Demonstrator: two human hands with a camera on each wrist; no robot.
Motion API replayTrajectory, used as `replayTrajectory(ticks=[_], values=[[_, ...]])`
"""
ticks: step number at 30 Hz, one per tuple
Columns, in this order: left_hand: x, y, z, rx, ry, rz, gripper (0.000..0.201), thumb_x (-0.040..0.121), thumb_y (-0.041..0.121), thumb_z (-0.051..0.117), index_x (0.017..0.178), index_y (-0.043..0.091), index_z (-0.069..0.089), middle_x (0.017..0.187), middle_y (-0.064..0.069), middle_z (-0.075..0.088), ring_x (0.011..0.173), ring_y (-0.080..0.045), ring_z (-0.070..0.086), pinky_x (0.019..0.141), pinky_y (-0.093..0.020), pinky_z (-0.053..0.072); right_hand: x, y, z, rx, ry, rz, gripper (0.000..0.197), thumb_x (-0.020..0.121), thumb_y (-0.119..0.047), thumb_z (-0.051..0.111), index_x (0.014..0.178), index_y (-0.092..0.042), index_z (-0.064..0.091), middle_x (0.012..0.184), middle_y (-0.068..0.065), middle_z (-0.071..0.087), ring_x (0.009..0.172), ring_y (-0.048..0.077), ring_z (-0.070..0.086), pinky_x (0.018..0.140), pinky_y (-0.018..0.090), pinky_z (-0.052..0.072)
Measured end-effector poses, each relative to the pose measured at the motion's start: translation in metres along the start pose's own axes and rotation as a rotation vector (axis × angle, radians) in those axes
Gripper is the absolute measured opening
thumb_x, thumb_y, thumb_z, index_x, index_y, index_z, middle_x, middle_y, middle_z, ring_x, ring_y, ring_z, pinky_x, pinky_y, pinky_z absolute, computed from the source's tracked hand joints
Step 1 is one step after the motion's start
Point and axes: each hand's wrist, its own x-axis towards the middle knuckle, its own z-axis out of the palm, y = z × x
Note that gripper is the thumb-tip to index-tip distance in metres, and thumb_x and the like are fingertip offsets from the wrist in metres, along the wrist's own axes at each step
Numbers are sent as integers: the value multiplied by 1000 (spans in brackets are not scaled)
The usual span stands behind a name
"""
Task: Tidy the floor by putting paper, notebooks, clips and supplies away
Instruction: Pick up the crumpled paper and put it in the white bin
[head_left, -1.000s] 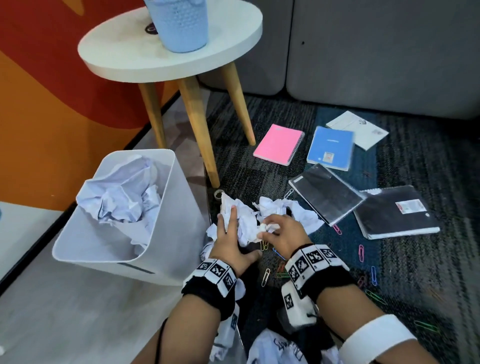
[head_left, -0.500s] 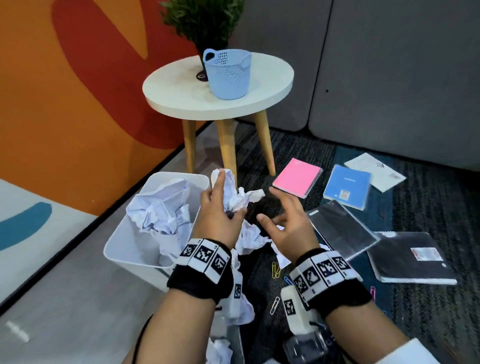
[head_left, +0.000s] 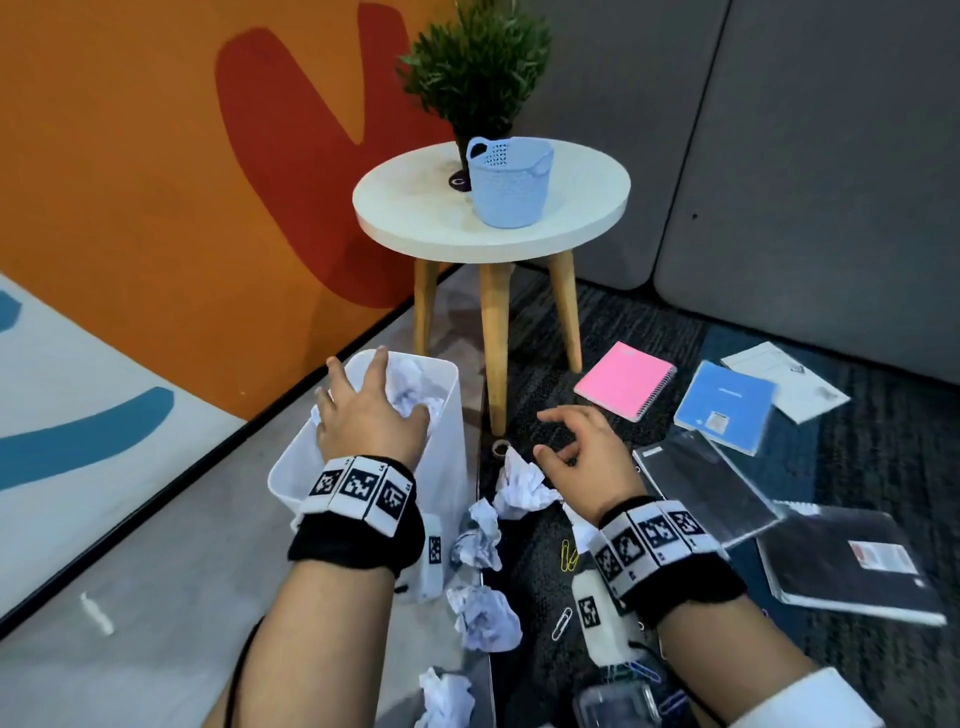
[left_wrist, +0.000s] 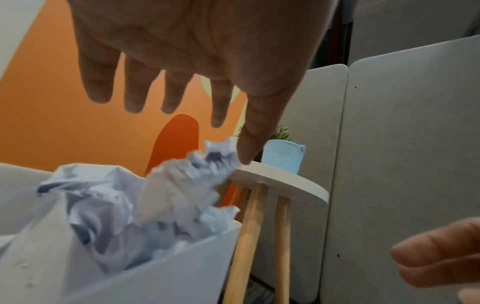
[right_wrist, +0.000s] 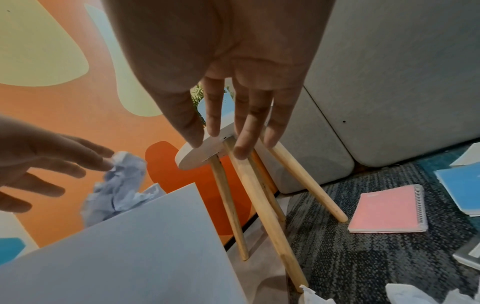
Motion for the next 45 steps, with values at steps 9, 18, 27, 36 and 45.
replayTrajectory(ticks=[9,18,27,36,45], values=[[-51,56,40,41,-97,196,56,86,35,59,137,29,39,156,-4,20,142,-26,23,113,-42,29,-17,46,-55,-181,-32,106,24,87,-27,58,112,-29,59,117,-6,51,87,15,59,82,28,49],[-79,59,145,139,-402,309,53,86,29,57,136,32,40,152,-2,26,138,-25,28,110,-36,33,-21,125,-51,-335,-238,245,34,89,-24,53,123,-24,55,134,3,44,121,23,47,100,27,38],[-61,42,212,202,-538,394,51,88,27,54,137,29,40,153,-2,25,138,-25,28,110,-36,33,-10,209,-5,-476,-361,512,58,90,-20,52,142,-35,31,157,3,13,133,30,40,108,35,39],[-71,23,246,240,-660,420,56,87,29,53,140,29,36,152,-3,26,137,-25,30,111,-37,33,-12,252,27,-381,-402,632,67,90,-13,57,147,-30,25,153,12,19,130,26,45,106,32,38],[-86,25,251,233,-740,440,74,86,35,58,147,34,16,158,-1,7,141,-26,24,110,-40,34,-20,229,15,-214,-188,630,42,85,-22,65,126,-22,56,130,8,58,119,24,55,96,26,42]])
